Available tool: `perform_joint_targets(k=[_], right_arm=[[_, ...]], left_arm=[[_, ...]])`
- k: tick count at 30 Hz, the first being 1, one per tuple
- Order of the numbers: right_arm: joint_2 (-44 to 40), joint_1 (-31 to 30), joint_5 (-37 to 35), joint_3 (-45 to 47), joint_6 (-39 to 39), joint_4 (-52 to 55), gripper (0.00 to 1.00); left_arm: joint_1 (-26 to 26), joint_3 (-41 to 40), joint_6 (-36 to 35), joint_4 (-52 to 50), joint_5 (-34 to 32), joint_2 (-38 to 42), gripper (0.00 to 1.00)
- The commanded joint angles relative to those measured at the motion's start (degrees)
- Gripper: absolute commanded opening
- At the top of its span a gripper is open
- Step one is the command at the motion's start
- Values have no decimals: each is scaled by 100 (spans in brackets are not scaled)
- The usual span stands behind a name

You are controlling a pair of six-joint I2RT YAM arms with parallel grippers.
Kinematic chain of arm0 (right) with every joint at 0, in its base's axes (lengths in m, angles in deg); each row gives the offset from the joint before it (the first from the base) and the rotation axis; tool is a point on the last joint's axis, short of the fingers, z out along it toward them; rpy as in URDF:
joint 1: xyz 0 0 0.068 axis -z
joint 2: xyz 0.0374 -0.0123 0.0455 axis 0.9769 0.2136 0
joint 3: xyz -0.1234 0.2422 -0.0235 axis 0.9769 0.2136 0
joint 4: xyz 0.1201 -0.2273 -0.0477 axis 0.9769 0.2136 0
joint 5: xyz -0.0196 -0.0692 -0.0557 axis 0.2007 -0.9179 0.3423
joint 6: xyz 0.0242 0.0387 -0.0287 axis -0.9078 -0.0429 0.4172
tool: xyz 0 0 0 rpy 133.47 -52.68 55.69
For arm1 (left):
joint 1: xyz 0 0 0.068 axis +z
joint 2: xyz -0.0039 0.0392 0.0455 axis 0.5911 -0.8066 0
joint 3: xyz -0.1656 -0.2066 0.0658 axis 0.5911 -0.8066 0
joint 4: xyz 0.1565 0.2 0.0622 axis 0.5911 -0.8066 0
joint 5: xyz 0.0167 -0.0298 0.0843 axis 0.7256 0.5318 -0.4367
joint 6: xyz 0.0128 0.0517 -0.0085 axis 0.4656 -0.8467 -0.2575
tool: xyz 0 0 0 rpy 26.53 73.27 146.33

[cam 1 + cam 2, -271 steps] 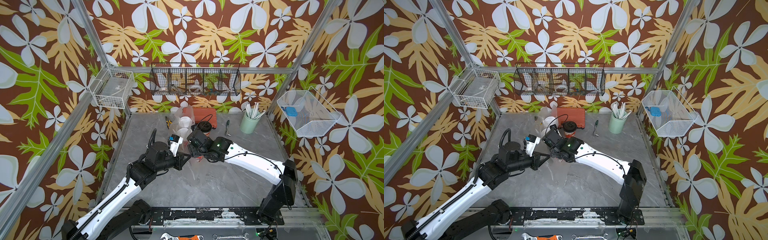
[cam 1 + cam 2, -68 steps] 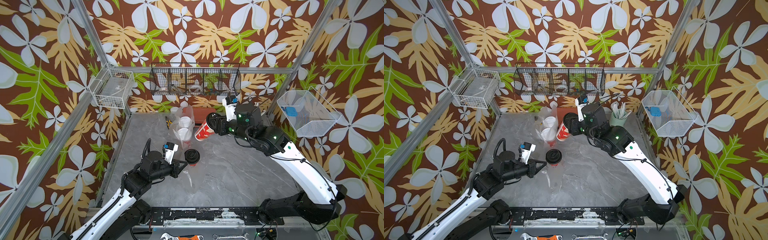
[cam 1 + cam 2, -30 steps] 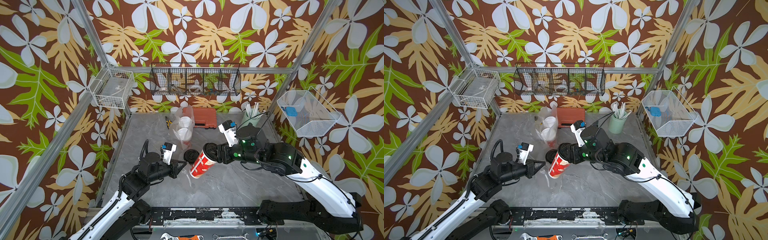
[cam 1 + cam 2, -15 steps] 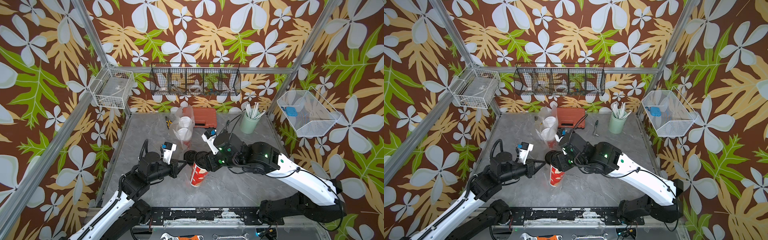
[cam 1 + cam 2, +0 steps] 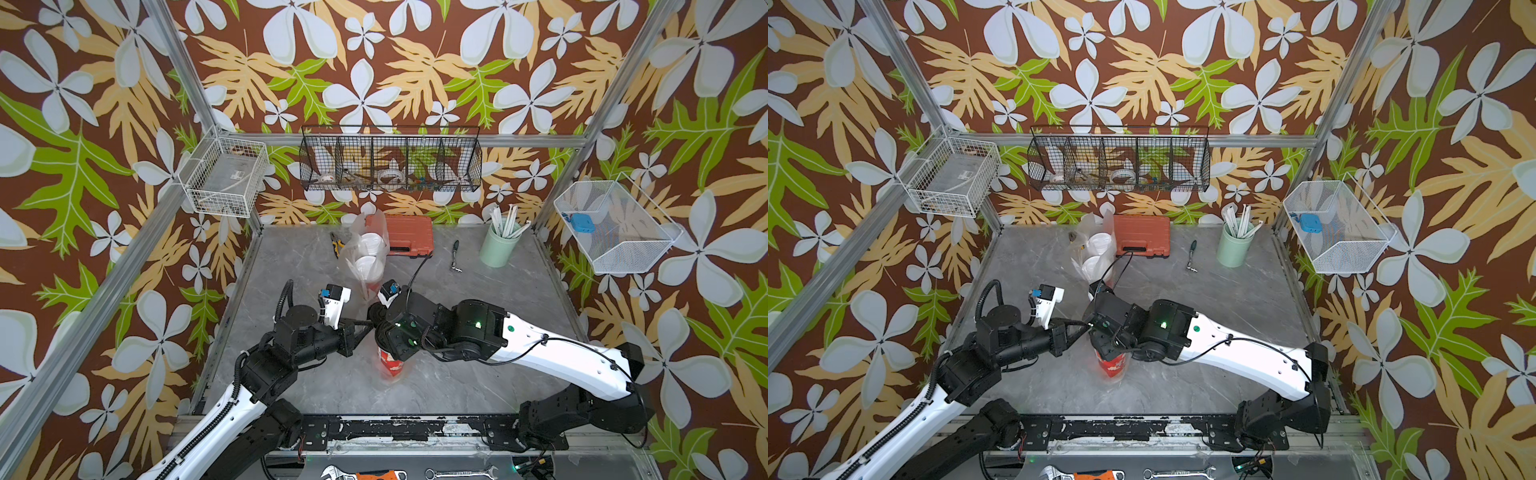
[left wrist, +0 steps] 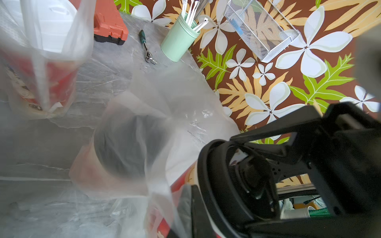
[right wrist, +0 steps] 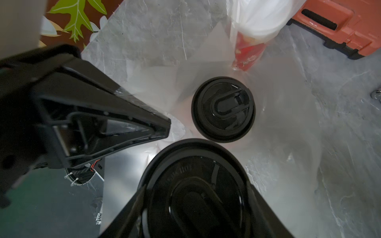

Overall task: Pack milk tea into plastic carrier bags
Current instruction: Place the milk tea cup in the plastic carrier bag.

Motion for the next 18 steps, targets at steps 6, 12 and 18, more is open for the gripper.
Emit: perform_joint_targets(k=[6, 12, 18], right_arm=[[136, -59, -83, 432, -254, -494, 47], [188, -129, -178, 786, -378, -760, 46], [249, -181, -439, 1112, -478, -856, 45]], left_arm=[[-4, 15, 104, 186, -12, 125, 0], [-4, 41, 124, 168, -36, 177, 0], [-4, 61, 168, 159, -98, 278, 0]])
